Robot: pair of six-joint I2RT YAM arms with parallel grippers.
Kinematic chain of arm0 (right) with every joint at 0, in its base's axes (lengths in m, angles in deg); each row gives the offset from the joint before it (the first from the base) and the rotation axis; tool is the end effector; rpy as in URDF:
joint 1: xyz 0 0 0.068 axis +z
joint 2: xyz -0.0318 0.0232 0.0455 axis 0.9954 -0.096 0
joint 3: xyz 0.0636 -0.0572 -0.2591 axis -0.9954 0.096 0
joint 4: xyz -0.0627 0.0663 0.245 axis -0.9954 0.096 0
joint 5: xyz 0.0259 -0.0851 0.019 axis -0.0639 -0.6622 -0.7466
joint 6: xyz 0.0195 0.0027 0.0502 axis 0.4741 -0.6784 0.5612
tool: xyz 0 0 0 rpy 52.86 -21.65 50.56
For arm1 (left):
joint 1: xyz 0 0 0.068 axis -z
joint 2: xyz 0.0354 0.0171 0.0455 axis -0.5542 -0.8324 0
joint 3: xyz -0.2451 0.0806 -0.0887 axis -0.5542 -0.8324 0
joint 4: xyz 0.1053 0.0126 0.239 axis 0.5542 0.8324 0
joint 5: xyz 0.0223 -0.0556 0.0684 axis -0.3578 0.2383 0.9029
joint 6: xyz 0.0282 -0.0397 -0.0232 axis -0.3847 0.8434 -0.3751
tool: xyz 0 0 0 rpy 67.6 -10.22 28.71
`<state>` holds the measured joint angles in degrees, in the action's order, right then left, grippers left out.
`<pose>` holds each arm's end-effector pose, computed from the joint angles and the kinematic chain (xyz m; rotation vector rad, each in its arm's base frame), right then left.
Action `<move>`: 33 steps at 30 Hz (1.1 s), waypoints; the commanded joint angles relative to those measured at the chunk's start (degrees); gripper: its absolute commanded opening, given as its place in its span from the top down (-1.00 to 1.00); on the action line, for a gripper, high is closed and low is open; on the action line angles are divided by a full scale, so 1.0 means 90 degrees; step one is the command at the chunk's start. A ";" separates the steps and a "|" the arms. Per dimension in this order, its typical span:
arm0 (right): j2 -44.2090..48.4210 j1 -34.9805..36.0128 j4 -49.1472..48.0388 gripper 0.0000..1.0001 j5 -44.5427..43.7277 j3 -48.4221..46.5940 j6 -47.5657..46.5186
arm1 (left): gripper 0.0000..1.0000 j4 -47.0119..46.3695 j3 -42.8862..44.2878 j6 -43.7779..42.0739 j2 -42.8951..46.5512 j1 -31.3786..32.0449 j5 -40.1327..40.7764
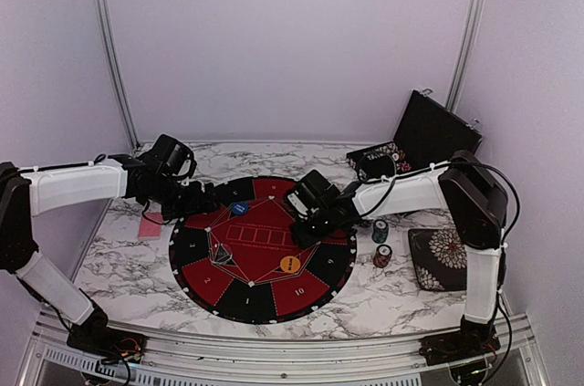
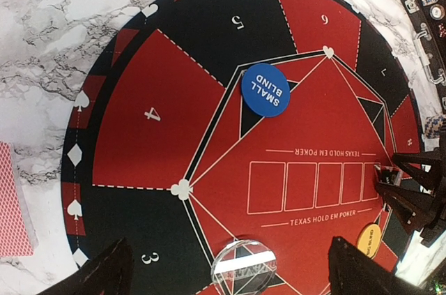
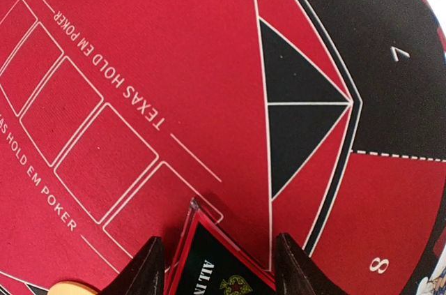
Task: Distribute texas hold em gaming equipment
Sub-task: Move the all-in button to position 9.
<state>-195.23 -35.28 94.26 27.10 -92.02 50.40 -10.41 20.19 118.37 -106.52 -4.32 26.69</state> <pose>0.2757 0.3142 0.1418 -0.7941 2.4973 0.2643 0.2774 -0.1577 0.2275 -0.0038 2.5193 -0.5004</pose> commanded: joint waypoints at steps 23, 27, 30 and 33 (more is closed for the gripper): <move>0.0088 0.0133 0.0549 -0.02 0.0123 -0.0040 0.0278 | -0.98 -0.0261 0.0108 0.0000 -0.0054 -0.0018 -0.0078; 0.0039 0.0137 0.0592 -0.02 0.0109 -0.0278 0.0277 | -0.98 -0.0281 0.0120 -0.0012 -0.0046 -0.0018 -0.0086; 0.0003 0.0127 0.0666 -0.03 0.0010 -0.0532 0.0277 | -0.98 -0.0281 0.0163 -0.0049 -0.0051 -0.0017 -0.0060; -0.0016 0.0099 0.0779 -0.06 -0.0113 -0.0853 0.0251 | -0.98 -0.0268 0.0228 -0.0086 -0.0063 -0.0018 -0.0055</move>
<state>-194.73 -34.52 99.20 27.27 -94.64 51.93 -11.39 20.39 118.37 -106.84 -4.32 26.25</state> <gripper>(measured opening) 0.524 0.989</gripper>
